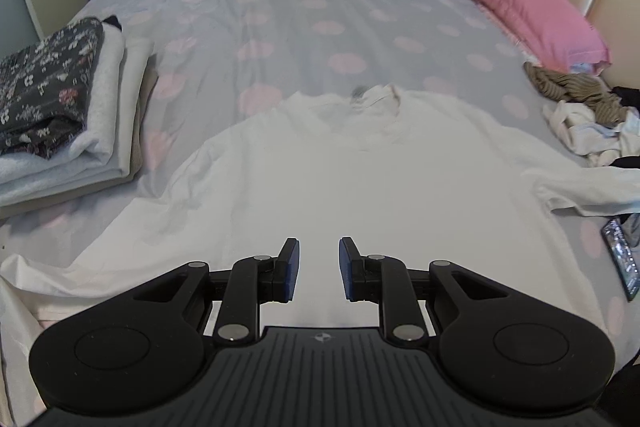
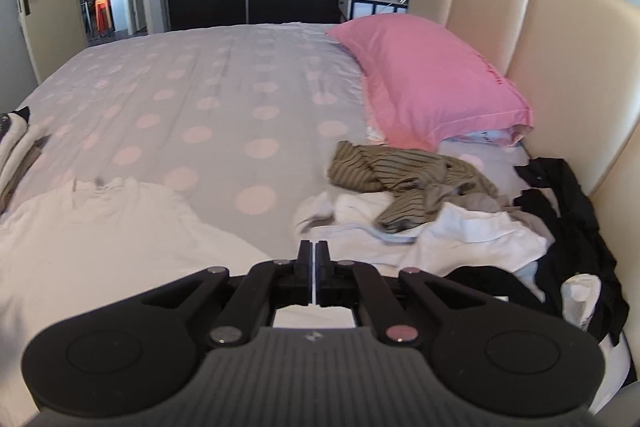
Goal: Fold clothes
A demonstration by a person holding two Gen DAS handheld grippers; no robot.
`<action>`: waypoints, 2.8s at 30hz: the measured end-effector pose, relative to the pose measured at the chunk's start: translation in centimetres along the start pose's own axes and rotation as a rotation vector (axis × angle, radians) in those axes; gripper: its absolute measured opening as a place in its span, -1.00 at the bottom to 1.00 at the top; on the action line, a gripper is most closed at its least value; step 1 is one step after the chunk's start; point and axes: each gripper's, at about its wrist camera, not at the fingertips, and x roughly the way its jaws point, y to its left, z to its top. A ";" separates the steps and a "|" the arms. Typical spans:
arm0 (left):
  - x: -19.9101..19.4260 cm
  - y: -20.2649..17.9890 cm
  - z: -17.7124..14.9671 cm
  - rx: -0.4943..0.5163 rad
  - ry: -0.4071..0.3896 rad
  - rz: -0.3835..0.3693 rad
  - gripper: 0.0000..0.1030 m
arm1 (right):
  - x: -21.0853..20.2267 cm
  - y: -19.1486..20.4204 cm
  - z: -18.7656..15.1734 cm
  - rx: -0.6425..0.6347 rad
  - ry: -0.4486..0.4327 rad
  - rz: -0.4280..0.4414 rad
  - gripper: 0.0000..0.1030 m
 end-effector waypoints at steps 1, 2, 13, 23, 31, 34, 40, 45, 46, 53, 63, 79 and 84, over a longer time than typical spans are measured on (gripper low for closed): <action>-0.3 0.0 0.0 -0.001 -0.008 0.000 -0.61 | 0.1 0.3 -0.3 -0.009 0.004 -0.017 -0.90; -0.3 0.1 -0.1 -0.001 -0.010 0.002 -0.57 | 0.2 0.3 -0.6 -0.017 0.007 -0.033 -0.87; 0.8 0.7 -0.5 0.006 0.009 0.038 -0.51 | 3.4 -6.6 -6.6 -0.199 0.094 -0.187 -0.26; 4.9 -0.6 -1.5 0.078 0.108 0.070 -0.51 | 7.7 -14.1 -9.4 -0.177 0.147 -0.257 -0.07; 7.2 -1.9 -2.5 0.163 0.151 0.101 -0.51 | 11.5 -15.9 -8.4 -0.161 0.137 -0.209 0.29; 7.5 -2.0 -2.6 0.167 0.163 0.102 -0.51 | 12.6 -16.4 -8.4 -0.095 0.153 -0.161 0.44; 7.5 -2.0 -2.4 0.165 0.160 0.096 -0.51 | 13.6 -15.0 -9.7 -0.093 0.183 -0.134 -0.32; 6.7 -2.0 -2.2 0.160 0.143 0.087 -0.51 | 11.3 -13.7 -9.0 -0.103 0.139 -0.149 -0.82; 6.5 -1.9 -2.2 0.158 0.139 0.086 -0.51 | 10.6 -13.5 -8.8 -0.100 0.132 -0.147 -0.82; 4.5 -1.9 -1.8 0.132 0.099 0.052 -0.51 | 5.2 -8.0 -6.0 -0.047 0.102 0.014 -0.83; 0.5 -1.9 -2.0 0.112 0.025 -0.007 -0.51 | 1.8 8.0 -3.6 -0.072 0.012 0.330 -0.83; -1.9 -0.4 -2.9 0.037 -0.018 -0.058 -0.51 | 4.6 29.8 -5.4 -0.087 0.054 0.647 -0.82; -1.4 -0.1 -3.0 0.014 -0.002 -0.076 -0.51 | 6.6 31.2 -6.5 -0.074 0.092 0.646 -0.68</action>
